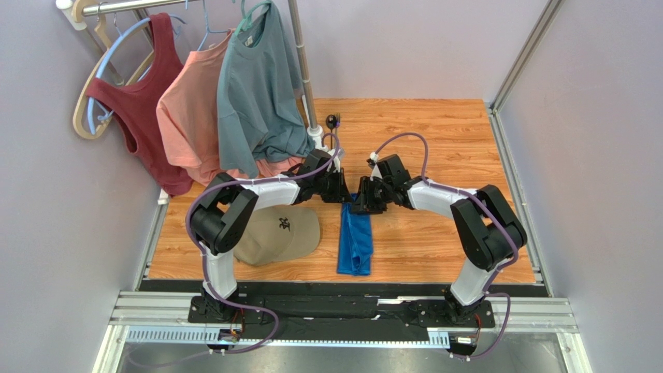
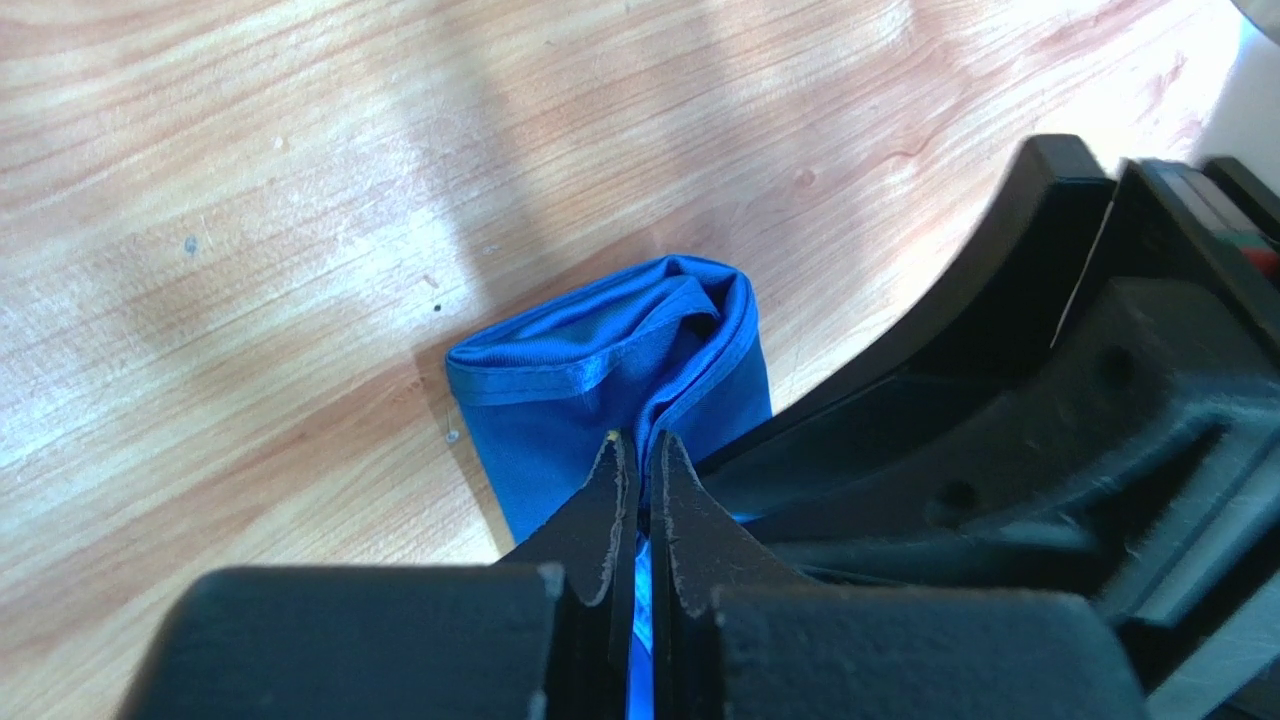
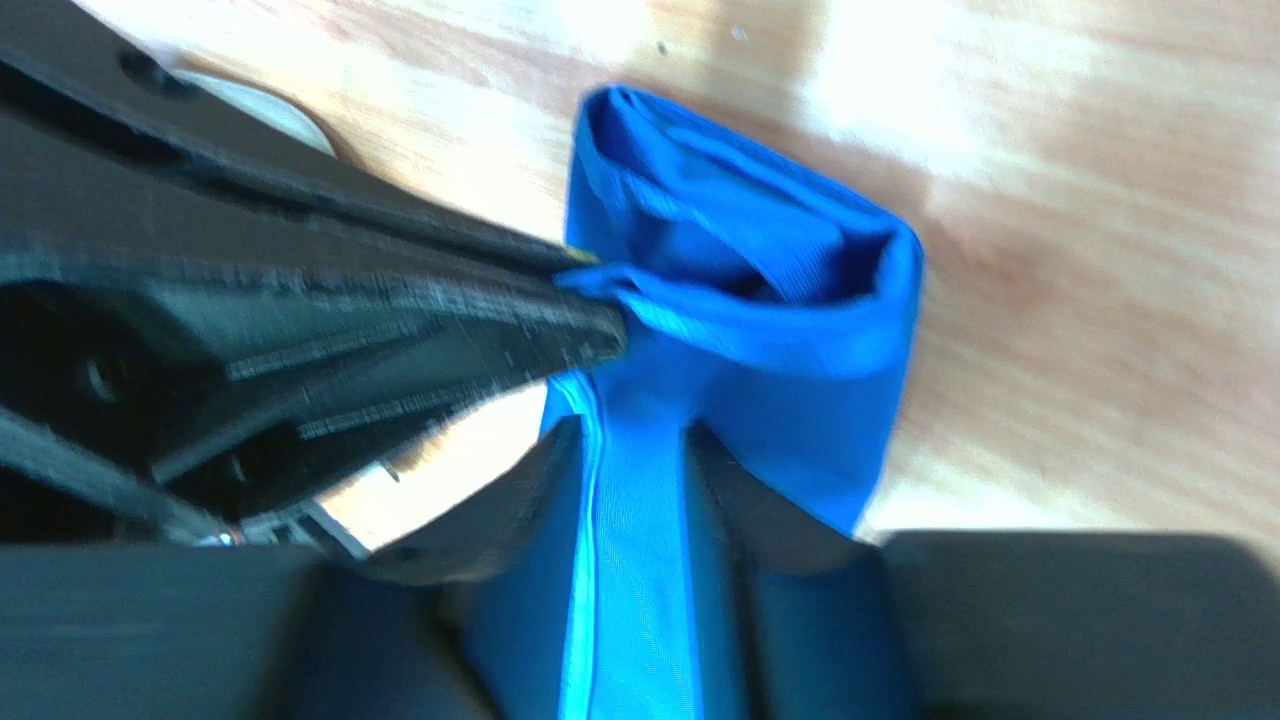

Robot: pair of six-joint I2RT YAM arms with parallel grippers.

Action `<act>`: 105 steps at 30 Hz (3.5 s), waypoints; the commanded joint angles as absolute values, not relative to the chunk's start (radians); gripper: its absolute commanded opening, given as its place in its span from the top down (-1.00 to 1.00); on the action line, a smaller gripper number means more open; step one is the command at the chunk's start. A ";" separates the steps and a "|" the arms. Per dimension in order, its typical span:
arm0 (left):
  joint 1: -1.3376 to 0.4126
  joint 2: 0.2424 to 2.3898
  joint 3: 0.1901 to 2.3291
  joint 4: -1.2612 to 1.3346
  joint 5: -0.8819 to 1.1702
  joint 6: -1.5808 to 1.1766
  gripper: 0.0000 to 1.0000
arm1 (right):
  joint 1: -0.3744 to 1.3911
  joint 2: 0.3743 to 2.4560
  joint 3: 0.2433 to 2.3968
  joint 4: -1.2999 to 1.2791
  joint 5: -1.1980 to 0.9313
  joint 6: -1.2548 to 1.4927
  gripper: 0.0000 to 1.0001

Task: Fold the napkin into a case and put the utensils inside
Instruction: Stuff the top corner of the smaller-rectangle-folded napkin into the folded napkin.

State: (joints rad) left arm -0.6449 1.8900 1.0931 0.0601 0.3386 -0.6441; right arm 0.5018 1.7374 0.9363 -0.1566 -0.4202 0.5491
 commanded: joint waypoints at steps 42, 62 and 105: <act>-0.597 1.838 1.100 -0.045 0.520 -1.204 1.00 | 0.787 1.554 0.732 0.150 0.175 0.466 0.33; -0.598 1.810 1.054 -0.006 0.514 -1.296 1.00 | 0.844 1.566 0.730 0.141 0.245 0.460 0.52; -0.598 1.802 1.023 0.049 0.492 -1.203 1.00 | 0.790 1.517 0.684 0.216 0.111 0.425 0.40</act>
